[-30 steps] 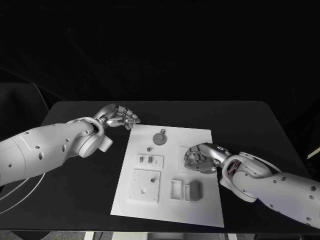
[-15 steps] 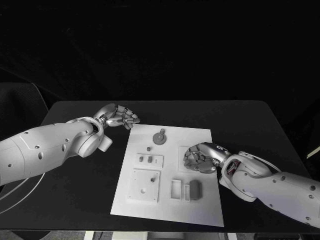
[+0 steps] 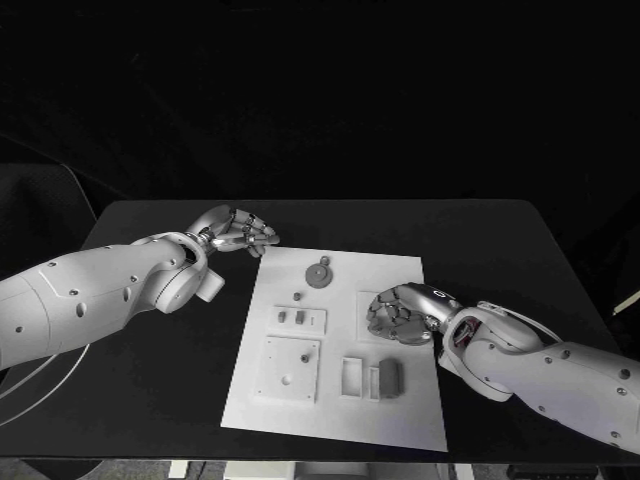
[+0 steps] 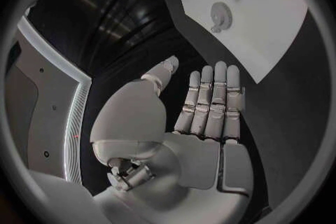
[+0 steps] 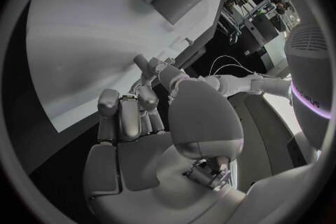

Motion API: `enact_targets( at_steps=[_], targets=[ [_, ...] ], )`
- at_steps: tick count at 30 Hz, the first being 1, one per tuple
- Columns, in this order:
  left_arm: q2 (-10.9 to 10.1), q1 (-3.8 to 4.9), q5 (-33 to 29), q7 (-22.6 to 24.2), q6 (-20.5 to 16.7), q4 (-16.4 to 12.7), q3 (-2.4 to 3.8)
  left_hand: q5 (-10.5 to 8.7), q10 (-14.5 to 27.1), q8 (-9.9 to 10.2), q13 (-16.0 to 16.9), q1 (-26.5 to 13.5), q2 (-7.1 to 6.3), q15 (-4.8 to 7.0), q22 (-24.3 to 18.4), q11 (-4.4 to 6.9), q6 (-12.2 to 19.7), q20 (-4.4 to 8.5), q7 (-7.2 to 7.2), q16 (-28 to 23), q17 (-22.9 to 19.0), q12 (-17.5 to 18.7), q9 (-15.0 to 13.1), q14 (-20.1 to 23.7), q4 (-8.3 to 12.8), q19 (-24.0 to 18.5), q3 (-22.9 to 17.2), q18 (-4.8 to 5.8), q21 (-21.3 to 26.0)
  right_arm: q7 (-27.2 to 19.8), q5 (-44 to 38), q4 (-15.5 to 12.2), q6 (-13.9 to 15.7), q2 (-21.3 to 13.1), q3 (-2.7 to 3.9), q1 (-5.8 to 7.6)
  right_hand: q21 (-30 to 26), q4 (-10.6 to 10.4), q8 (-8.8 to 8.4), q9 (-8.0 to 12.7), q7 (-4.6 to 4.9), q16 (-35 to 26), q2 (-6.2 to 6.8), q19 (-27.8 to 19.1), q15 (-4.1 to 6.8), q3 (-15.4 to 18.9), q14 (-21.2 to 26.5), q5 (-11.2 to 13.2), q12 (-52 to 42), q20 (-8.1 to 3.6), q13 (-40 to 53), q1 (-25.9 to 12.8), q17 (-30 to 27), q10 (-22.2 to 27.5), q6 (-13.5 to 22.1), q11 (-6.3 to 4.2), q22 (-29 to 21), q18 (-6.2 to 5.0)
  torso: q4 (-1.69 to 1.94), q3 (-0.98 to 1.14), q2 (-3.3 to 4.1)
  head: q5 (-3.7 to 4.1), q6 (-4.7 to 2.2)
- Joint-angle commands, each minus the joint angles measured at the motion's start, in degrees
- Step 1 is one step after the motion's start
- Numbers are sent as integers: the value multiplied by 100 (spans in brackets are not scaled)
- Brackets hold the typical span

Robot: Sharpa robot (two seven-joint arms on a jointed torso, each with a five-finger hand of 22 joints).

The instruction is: Assemble the parts on the task board

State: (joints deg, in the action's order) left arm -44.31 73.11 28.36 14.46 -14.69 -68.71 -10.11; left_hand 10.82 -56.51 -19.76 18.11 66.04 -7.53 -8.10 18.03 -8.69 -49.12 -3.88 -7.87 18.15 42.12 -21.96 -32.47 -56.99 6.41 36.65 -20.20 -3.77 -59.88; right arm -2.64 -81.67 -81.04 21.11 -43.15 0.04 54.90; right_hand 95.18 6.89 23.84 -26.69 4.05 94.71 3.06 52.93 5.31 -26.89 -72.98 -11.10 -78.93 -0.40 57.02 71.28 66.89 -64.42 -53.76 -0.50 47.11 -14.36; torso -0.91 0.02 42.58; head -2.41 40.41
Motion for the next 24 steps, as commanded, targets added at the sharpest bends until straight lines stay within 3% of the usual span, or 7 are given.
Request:
enact_targets(
  at_steps=[1, 16, 24],
  targets=[
    [10, 3, -23, 35, 43, -5, 3, -14, 17, 10, -10, 31, 24, 2, 7, -15, -16, 4, -37, -28, -7, 39, 2, 51, -25, -27, 25, -86, 19, -118, -59, 10, -37, 9, -1, -6, 433, -9, 115, -106, 377, 126, -75, 25, -4, -32, -23, -11, -25, 6, -11, 1, -8, -42, -641, 18, 6, -54, 0, -1, 0, 6, 3],
    [25, 2, -23, 32, 32, 36, 3, -13, 17, 10, -10, 33, 26, 2, 8, -15, -17, 4, -37, -31, -8, 41, 2, 52, -25, -29, 24, -85, 20, -180, 46, -135, -175, -111, 2, 2, 441, -9, 192, -145, 338, 140, -212, 15, -6, -76, -46, -6, -19, 7, -24, -11, 19, -43, -834, 24, 9, -50, -2, -1, -3, -4, 18],
    [27, 1, -23, 32, 34, 69, 3, -13, 17, 10, -10, 34, 27, 2, 8, -15, -17, 4, -37, -32, -9, 43, 2, 52, -25, -29, 24, -85, 21, -219, 205, -287, -260, -208, 18, 119, 442, -7, 199, -149, 335, 135, -214, 14, -6, -75, -30, -4, -19, 8, -25, -13, 1, -42, -850, 25, 9, -50, -2, -1, -2, 4, 9]
  ],
)
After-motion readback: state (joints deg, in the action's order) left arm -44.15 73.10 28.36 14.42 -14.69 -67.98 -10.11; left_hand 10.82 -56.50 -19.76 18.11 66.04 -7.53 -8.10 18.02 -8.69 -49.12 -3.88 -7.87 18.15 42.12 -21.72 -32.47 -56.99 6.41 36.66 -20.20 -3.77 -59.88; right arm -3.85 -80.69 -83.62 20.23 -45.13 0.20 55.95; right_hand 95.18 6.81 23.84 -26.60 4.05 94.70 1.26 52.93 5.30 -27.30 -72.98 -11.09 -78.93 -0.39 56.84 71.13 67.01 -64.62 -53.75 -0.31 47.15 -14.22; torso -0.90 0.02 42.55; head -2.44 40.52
